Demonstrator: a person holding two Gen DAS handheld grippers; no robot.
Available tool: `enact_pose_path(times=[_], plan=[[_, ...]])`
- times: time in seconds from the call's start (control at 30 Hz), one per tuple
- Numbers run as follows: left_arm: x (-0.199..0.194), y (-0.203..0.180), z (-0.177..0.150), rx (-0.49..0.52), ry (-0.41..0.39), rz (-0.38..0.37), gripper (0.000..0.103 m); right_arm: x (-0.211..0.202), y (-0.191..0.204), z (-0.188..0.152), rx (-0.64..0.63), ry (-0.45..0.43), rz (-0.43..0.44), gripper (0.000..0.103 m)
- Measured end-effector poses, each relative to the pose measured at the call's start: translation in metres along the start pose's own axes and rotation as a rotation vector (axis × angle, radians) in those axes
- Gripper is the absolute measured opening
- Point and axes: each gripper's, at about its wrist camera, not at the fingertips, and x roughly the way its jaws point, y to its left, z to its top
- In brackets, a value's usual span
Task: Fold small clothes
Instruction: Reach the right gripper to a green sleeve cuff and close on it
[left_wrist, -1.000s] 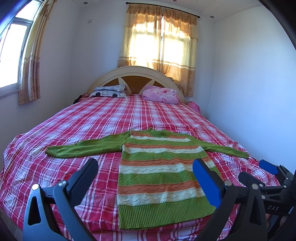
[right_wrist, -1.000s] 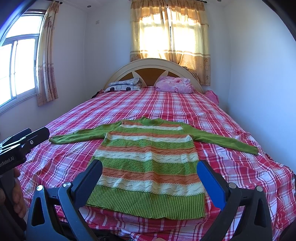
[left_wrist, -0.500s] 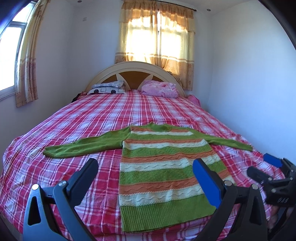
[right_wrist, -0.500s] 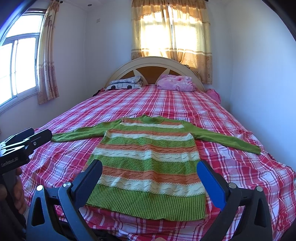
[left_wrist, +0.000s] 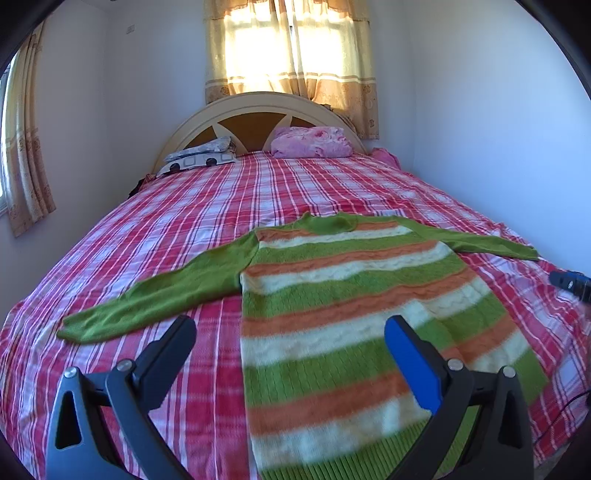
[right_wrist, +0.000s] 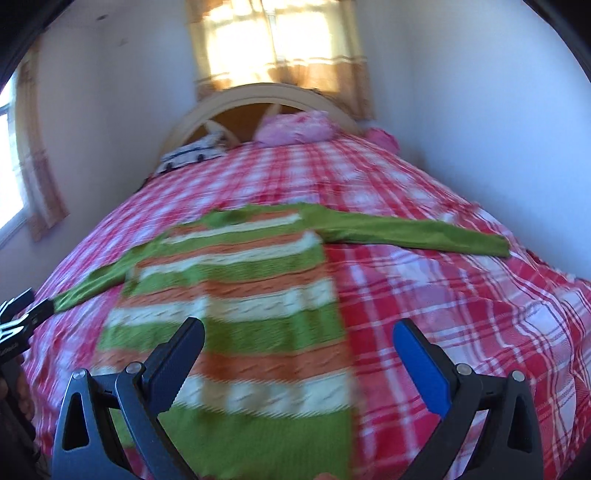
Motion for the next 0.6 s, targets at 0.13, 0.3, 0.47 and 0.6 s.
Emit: enact_pose_path(times=[0.13, 0.3, 0.47, 0.6], plan=[[0.03, 0.004, 0.014, 0.003, -0.014, 0.02, 0.103, 0.03, -0.045, 0.025, 0.093, 0.019, -0.042, 0.102], [0.067, 0.005, 0.028, -0.006, -0.039, 0.064, 0.103, 0.065, -0.101, 0.051, 0.194, 0.041, -0.101, 0.102], [0.105, 0.001, 0.03, 0.011, -0.031, 0.097, 0.103, 0.099, -0.172, 0.064, 0.357, 0.07, -0.139, 0.102], [0.132, 0.004, 0.029, 0.001, 0.012, 0.102, 0.103, 0.123, -0.227, 0.065, 0.5, 0.093, -0.145, 0.098]])
